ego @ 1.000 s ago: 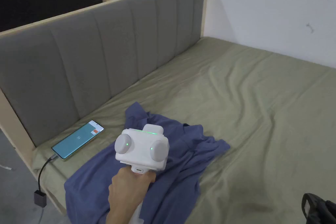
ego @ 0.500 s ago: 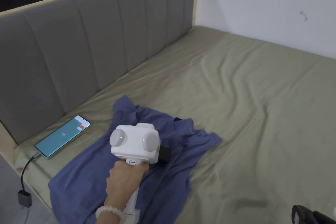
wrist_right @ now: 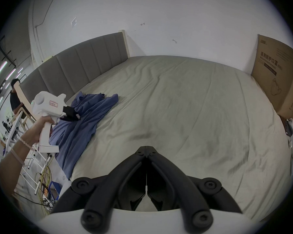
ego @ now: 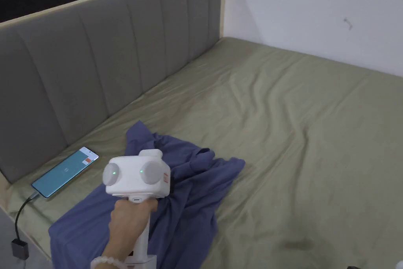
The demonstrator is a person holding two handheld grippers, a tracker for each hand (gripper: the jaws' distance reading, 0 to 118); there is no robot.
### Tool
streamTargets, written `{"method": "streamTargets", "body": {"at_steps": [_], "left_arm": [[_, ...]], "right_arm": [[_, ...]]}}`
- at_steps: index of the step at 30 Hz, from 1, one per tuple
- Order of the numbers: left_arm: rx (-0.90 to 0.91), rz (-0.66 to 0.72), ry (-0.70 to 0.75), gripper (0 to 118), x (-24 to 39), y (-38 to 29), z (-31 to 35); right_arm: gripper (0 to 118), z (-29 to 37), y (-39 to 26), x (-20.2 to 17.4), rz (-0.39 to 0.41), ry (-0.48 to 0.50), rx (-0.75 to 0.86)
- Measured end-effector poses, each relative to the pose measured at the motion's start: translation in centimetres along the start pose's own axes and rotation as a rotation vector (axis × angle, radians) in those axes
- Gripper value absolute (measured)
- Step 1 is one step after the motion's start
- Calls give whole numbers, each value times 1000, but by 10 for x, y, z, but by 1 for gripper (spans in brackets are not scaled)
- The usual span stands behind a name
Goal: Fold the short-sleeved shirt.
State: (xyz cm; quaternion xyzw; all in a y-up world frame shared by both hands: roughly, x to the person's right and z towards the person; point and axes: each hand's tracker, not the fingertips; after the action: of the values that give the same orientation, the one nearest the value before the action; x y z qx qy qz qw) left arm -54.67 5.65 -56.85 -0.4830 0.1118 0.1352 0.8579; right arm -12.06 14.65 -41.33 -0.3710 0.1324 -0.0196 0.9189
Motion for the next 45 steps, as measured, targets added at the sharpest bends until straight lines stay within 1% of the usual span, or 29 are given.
{"method": "streamTargets", "body": {"at_steps": [1,3,6,10,15,16,18,19,22,24,25,27,30,31,32,33,36,39,41,43,44,45], "left_arm": [[4,38,-24,8,-3,0,8],[65,43,-61,8,-1,0,25],[128,-7,-118,7,16,4,61],[183,-73,-225,7,57,6,102],[234,-260,-339,7,145,-15,148],[238,-316,-385,7,167,-22,157],[238,-373,-497,7,206,-36,175],[240,-429,-546,7,229,-43,185],[260,-553,-685,7,294,-69,214],[241,-600,-781,7,332,-89,231],[240,-659,-835,7,351,-103,235],[189,-712,-890,7,385,-133,238],[46,-790,-977,7,423,-188,224],[-8,-819,-993,7,432,-210,215],[-60,-833,-971,7,439,-228,206],[-84,-888,-941,7,447,-251,193],[-143,-1034,-792,7,461,-308,155],[-265,-1052,-751,7,461,-338,127],[-264,-1037,-736,7,458,-343,119],[-242,-1011,-759,9,454,-337,121],[-253,-1013,-766,14,453,-334,122],[-265,-1016,-770,30,453,-330,123]], "right_arm": [[2,2,0,5,-14,-1,5],[2,7,1,12,-27,-13,10],[2,17,0,25,-37,-51,26],[2,34,-4,46,-97,-76,52],[2,62,-12,75,-165,-139,97],[2,69,-13,82,-180,-146,104],[2,83,-18,96,-217,-180,131],[2,91,-20,103,-231,-196,140],[2,115,-27,125,-272,-263,170],[2,135,-33,140,-298,-308,203],[2,145,-36,148,-313,-335,214],[2,165,-44,163,-343,-390,238],[2,190,-59,187,-390,-471,251],[2,197,-66,195,-410,-496,252],[2,202,-72,201,-429,-513,253],[2,207,-79,209,-455,-533,250],[2,213,-99,225,-524,-558,230],[2,213,-116,233,-557,-558,208],[2,209,-123,235,-568,-564,186],[3,203,-128,237,-571,-562,175],[3,202,-130,237,-573,-559,173],[3,200,-130,238,-577,-546,170]]}}
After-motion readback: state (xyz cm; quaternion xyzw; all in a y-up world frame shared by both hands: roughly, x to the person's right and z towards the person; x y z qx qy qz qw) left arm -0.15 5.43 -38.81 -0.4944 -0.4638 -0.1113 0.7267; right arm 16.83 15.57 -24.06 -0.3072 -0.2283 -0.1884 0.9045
